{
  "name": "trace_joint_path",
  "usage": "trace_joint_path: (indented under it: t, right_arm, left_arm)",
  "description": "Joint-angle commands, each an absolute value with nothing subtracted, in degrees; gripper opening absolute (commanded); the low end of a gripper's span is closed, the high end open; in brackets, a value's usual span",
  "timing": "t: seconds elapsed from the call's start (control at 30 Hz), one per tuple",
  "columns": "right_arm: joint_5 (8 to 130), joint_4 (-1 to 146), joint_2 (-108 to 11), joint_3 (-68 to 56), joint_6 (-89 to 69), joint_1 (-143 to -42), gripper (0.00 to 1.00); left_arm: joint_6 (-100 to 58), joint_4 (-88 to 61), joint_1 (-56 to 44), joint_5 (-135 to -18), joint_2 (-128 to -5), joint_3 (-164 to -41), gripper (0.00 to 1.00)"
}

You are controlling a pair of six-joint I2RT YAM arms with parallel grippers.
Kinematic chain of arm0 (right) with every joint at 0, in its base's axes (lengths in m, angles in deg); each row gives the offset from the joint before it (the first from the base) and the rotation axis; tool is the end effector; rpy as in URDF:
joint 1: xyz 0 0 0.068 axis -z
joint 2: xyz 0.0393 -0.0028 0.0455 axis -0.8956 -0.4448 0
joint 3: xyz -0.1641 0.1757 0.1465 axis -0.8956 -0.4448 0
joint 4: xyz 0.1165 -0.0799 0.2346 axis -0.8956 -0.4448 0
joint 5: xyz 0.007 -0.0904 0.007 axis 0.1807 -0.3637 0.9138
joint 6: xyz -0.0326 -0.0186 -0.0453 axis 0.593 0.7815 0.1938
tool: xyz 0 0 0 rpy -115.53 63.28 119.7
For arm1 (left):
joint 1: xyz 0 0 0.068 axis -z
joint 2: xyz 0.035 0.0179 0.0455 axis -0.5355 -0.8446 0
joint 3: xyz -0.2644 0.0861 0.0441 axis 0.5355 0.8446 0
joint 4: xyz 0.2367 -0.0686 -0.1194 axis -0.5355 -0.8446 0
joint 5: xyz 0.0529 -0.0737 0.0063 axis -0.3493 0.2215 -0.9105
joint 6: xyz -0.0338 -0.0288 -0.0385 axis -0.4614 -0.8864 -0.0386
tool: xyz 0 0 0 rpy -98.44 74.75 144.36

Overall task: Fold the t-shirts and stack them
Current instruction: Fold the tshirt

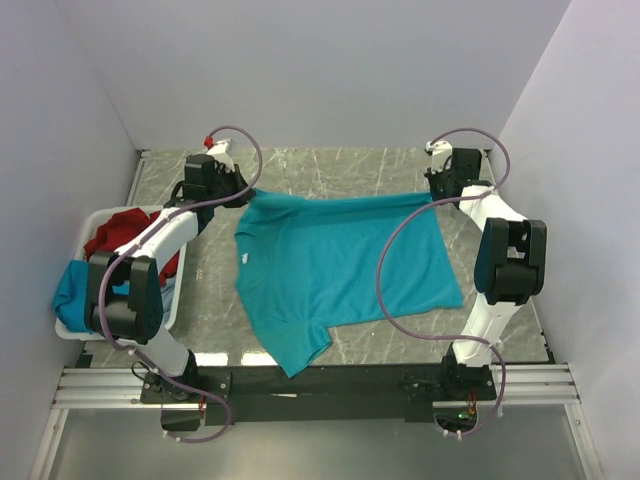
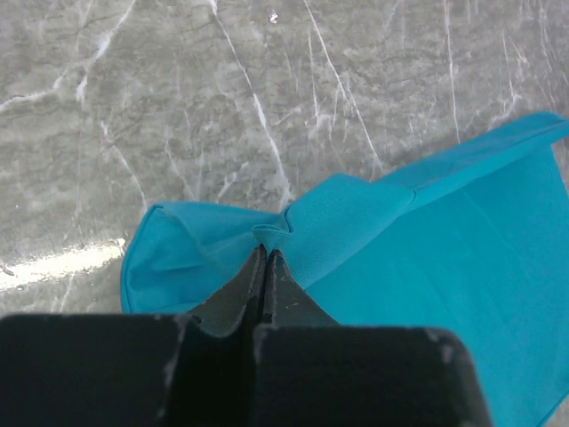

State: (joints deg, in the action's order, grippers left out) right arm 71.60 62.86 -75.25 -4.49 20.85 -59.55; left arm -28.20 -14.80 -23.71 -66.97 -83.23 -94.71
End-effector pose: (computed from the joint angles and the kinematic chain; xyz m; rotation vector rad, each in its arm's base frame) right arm 0.4430 -0.0238 0.2181 -0.4826 2.2190 -0.0563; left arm 0.3827 -0.0715 0.2630 0.0079 2.0870 -0.6131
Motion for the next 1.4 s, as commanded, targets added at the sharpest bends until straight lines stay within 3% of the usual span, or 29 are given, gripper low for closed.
trace_joint_path:
  t: [0.0, 0.43, 0.83, 1.23, 1.37]
  right_arm:
    - [73.4, 62.8, -73.1, -4.9, 21.8, -58.9, 0.00]
    - [77.0, 59.9, -74.4, -4.8, 23.7, -58.7, 0.00]
    - [80.6, 56.7, -74.9, -4.6, 25.9, -58.0, 0.00]
    - [83.8, 52.0, -76.0, -3.2, 29.7, -55.9, 0.00]
    - [84.8, 49.4, -76.7, -2.6, 32.0, -55.6, 0.07]
  left_arm:
    - [-27.2, -15.1, -23.3, -67.3, -79.9, -93.9, 0.00]
    - [-26.6, -17.6, -21.7, -70.1, -76.1, -91.3, 0.00]
    - [-22.6, -22.6, -12.2, -88.4, -75.9, -91.2, 0.00]
    - [-22.9, -24.6, -8.5, -91.4, -74.4, -89.3, 0.00]
    - [-23.7, -25.5, -7.7, -91.7, -73.8, -88.6, 0.00]
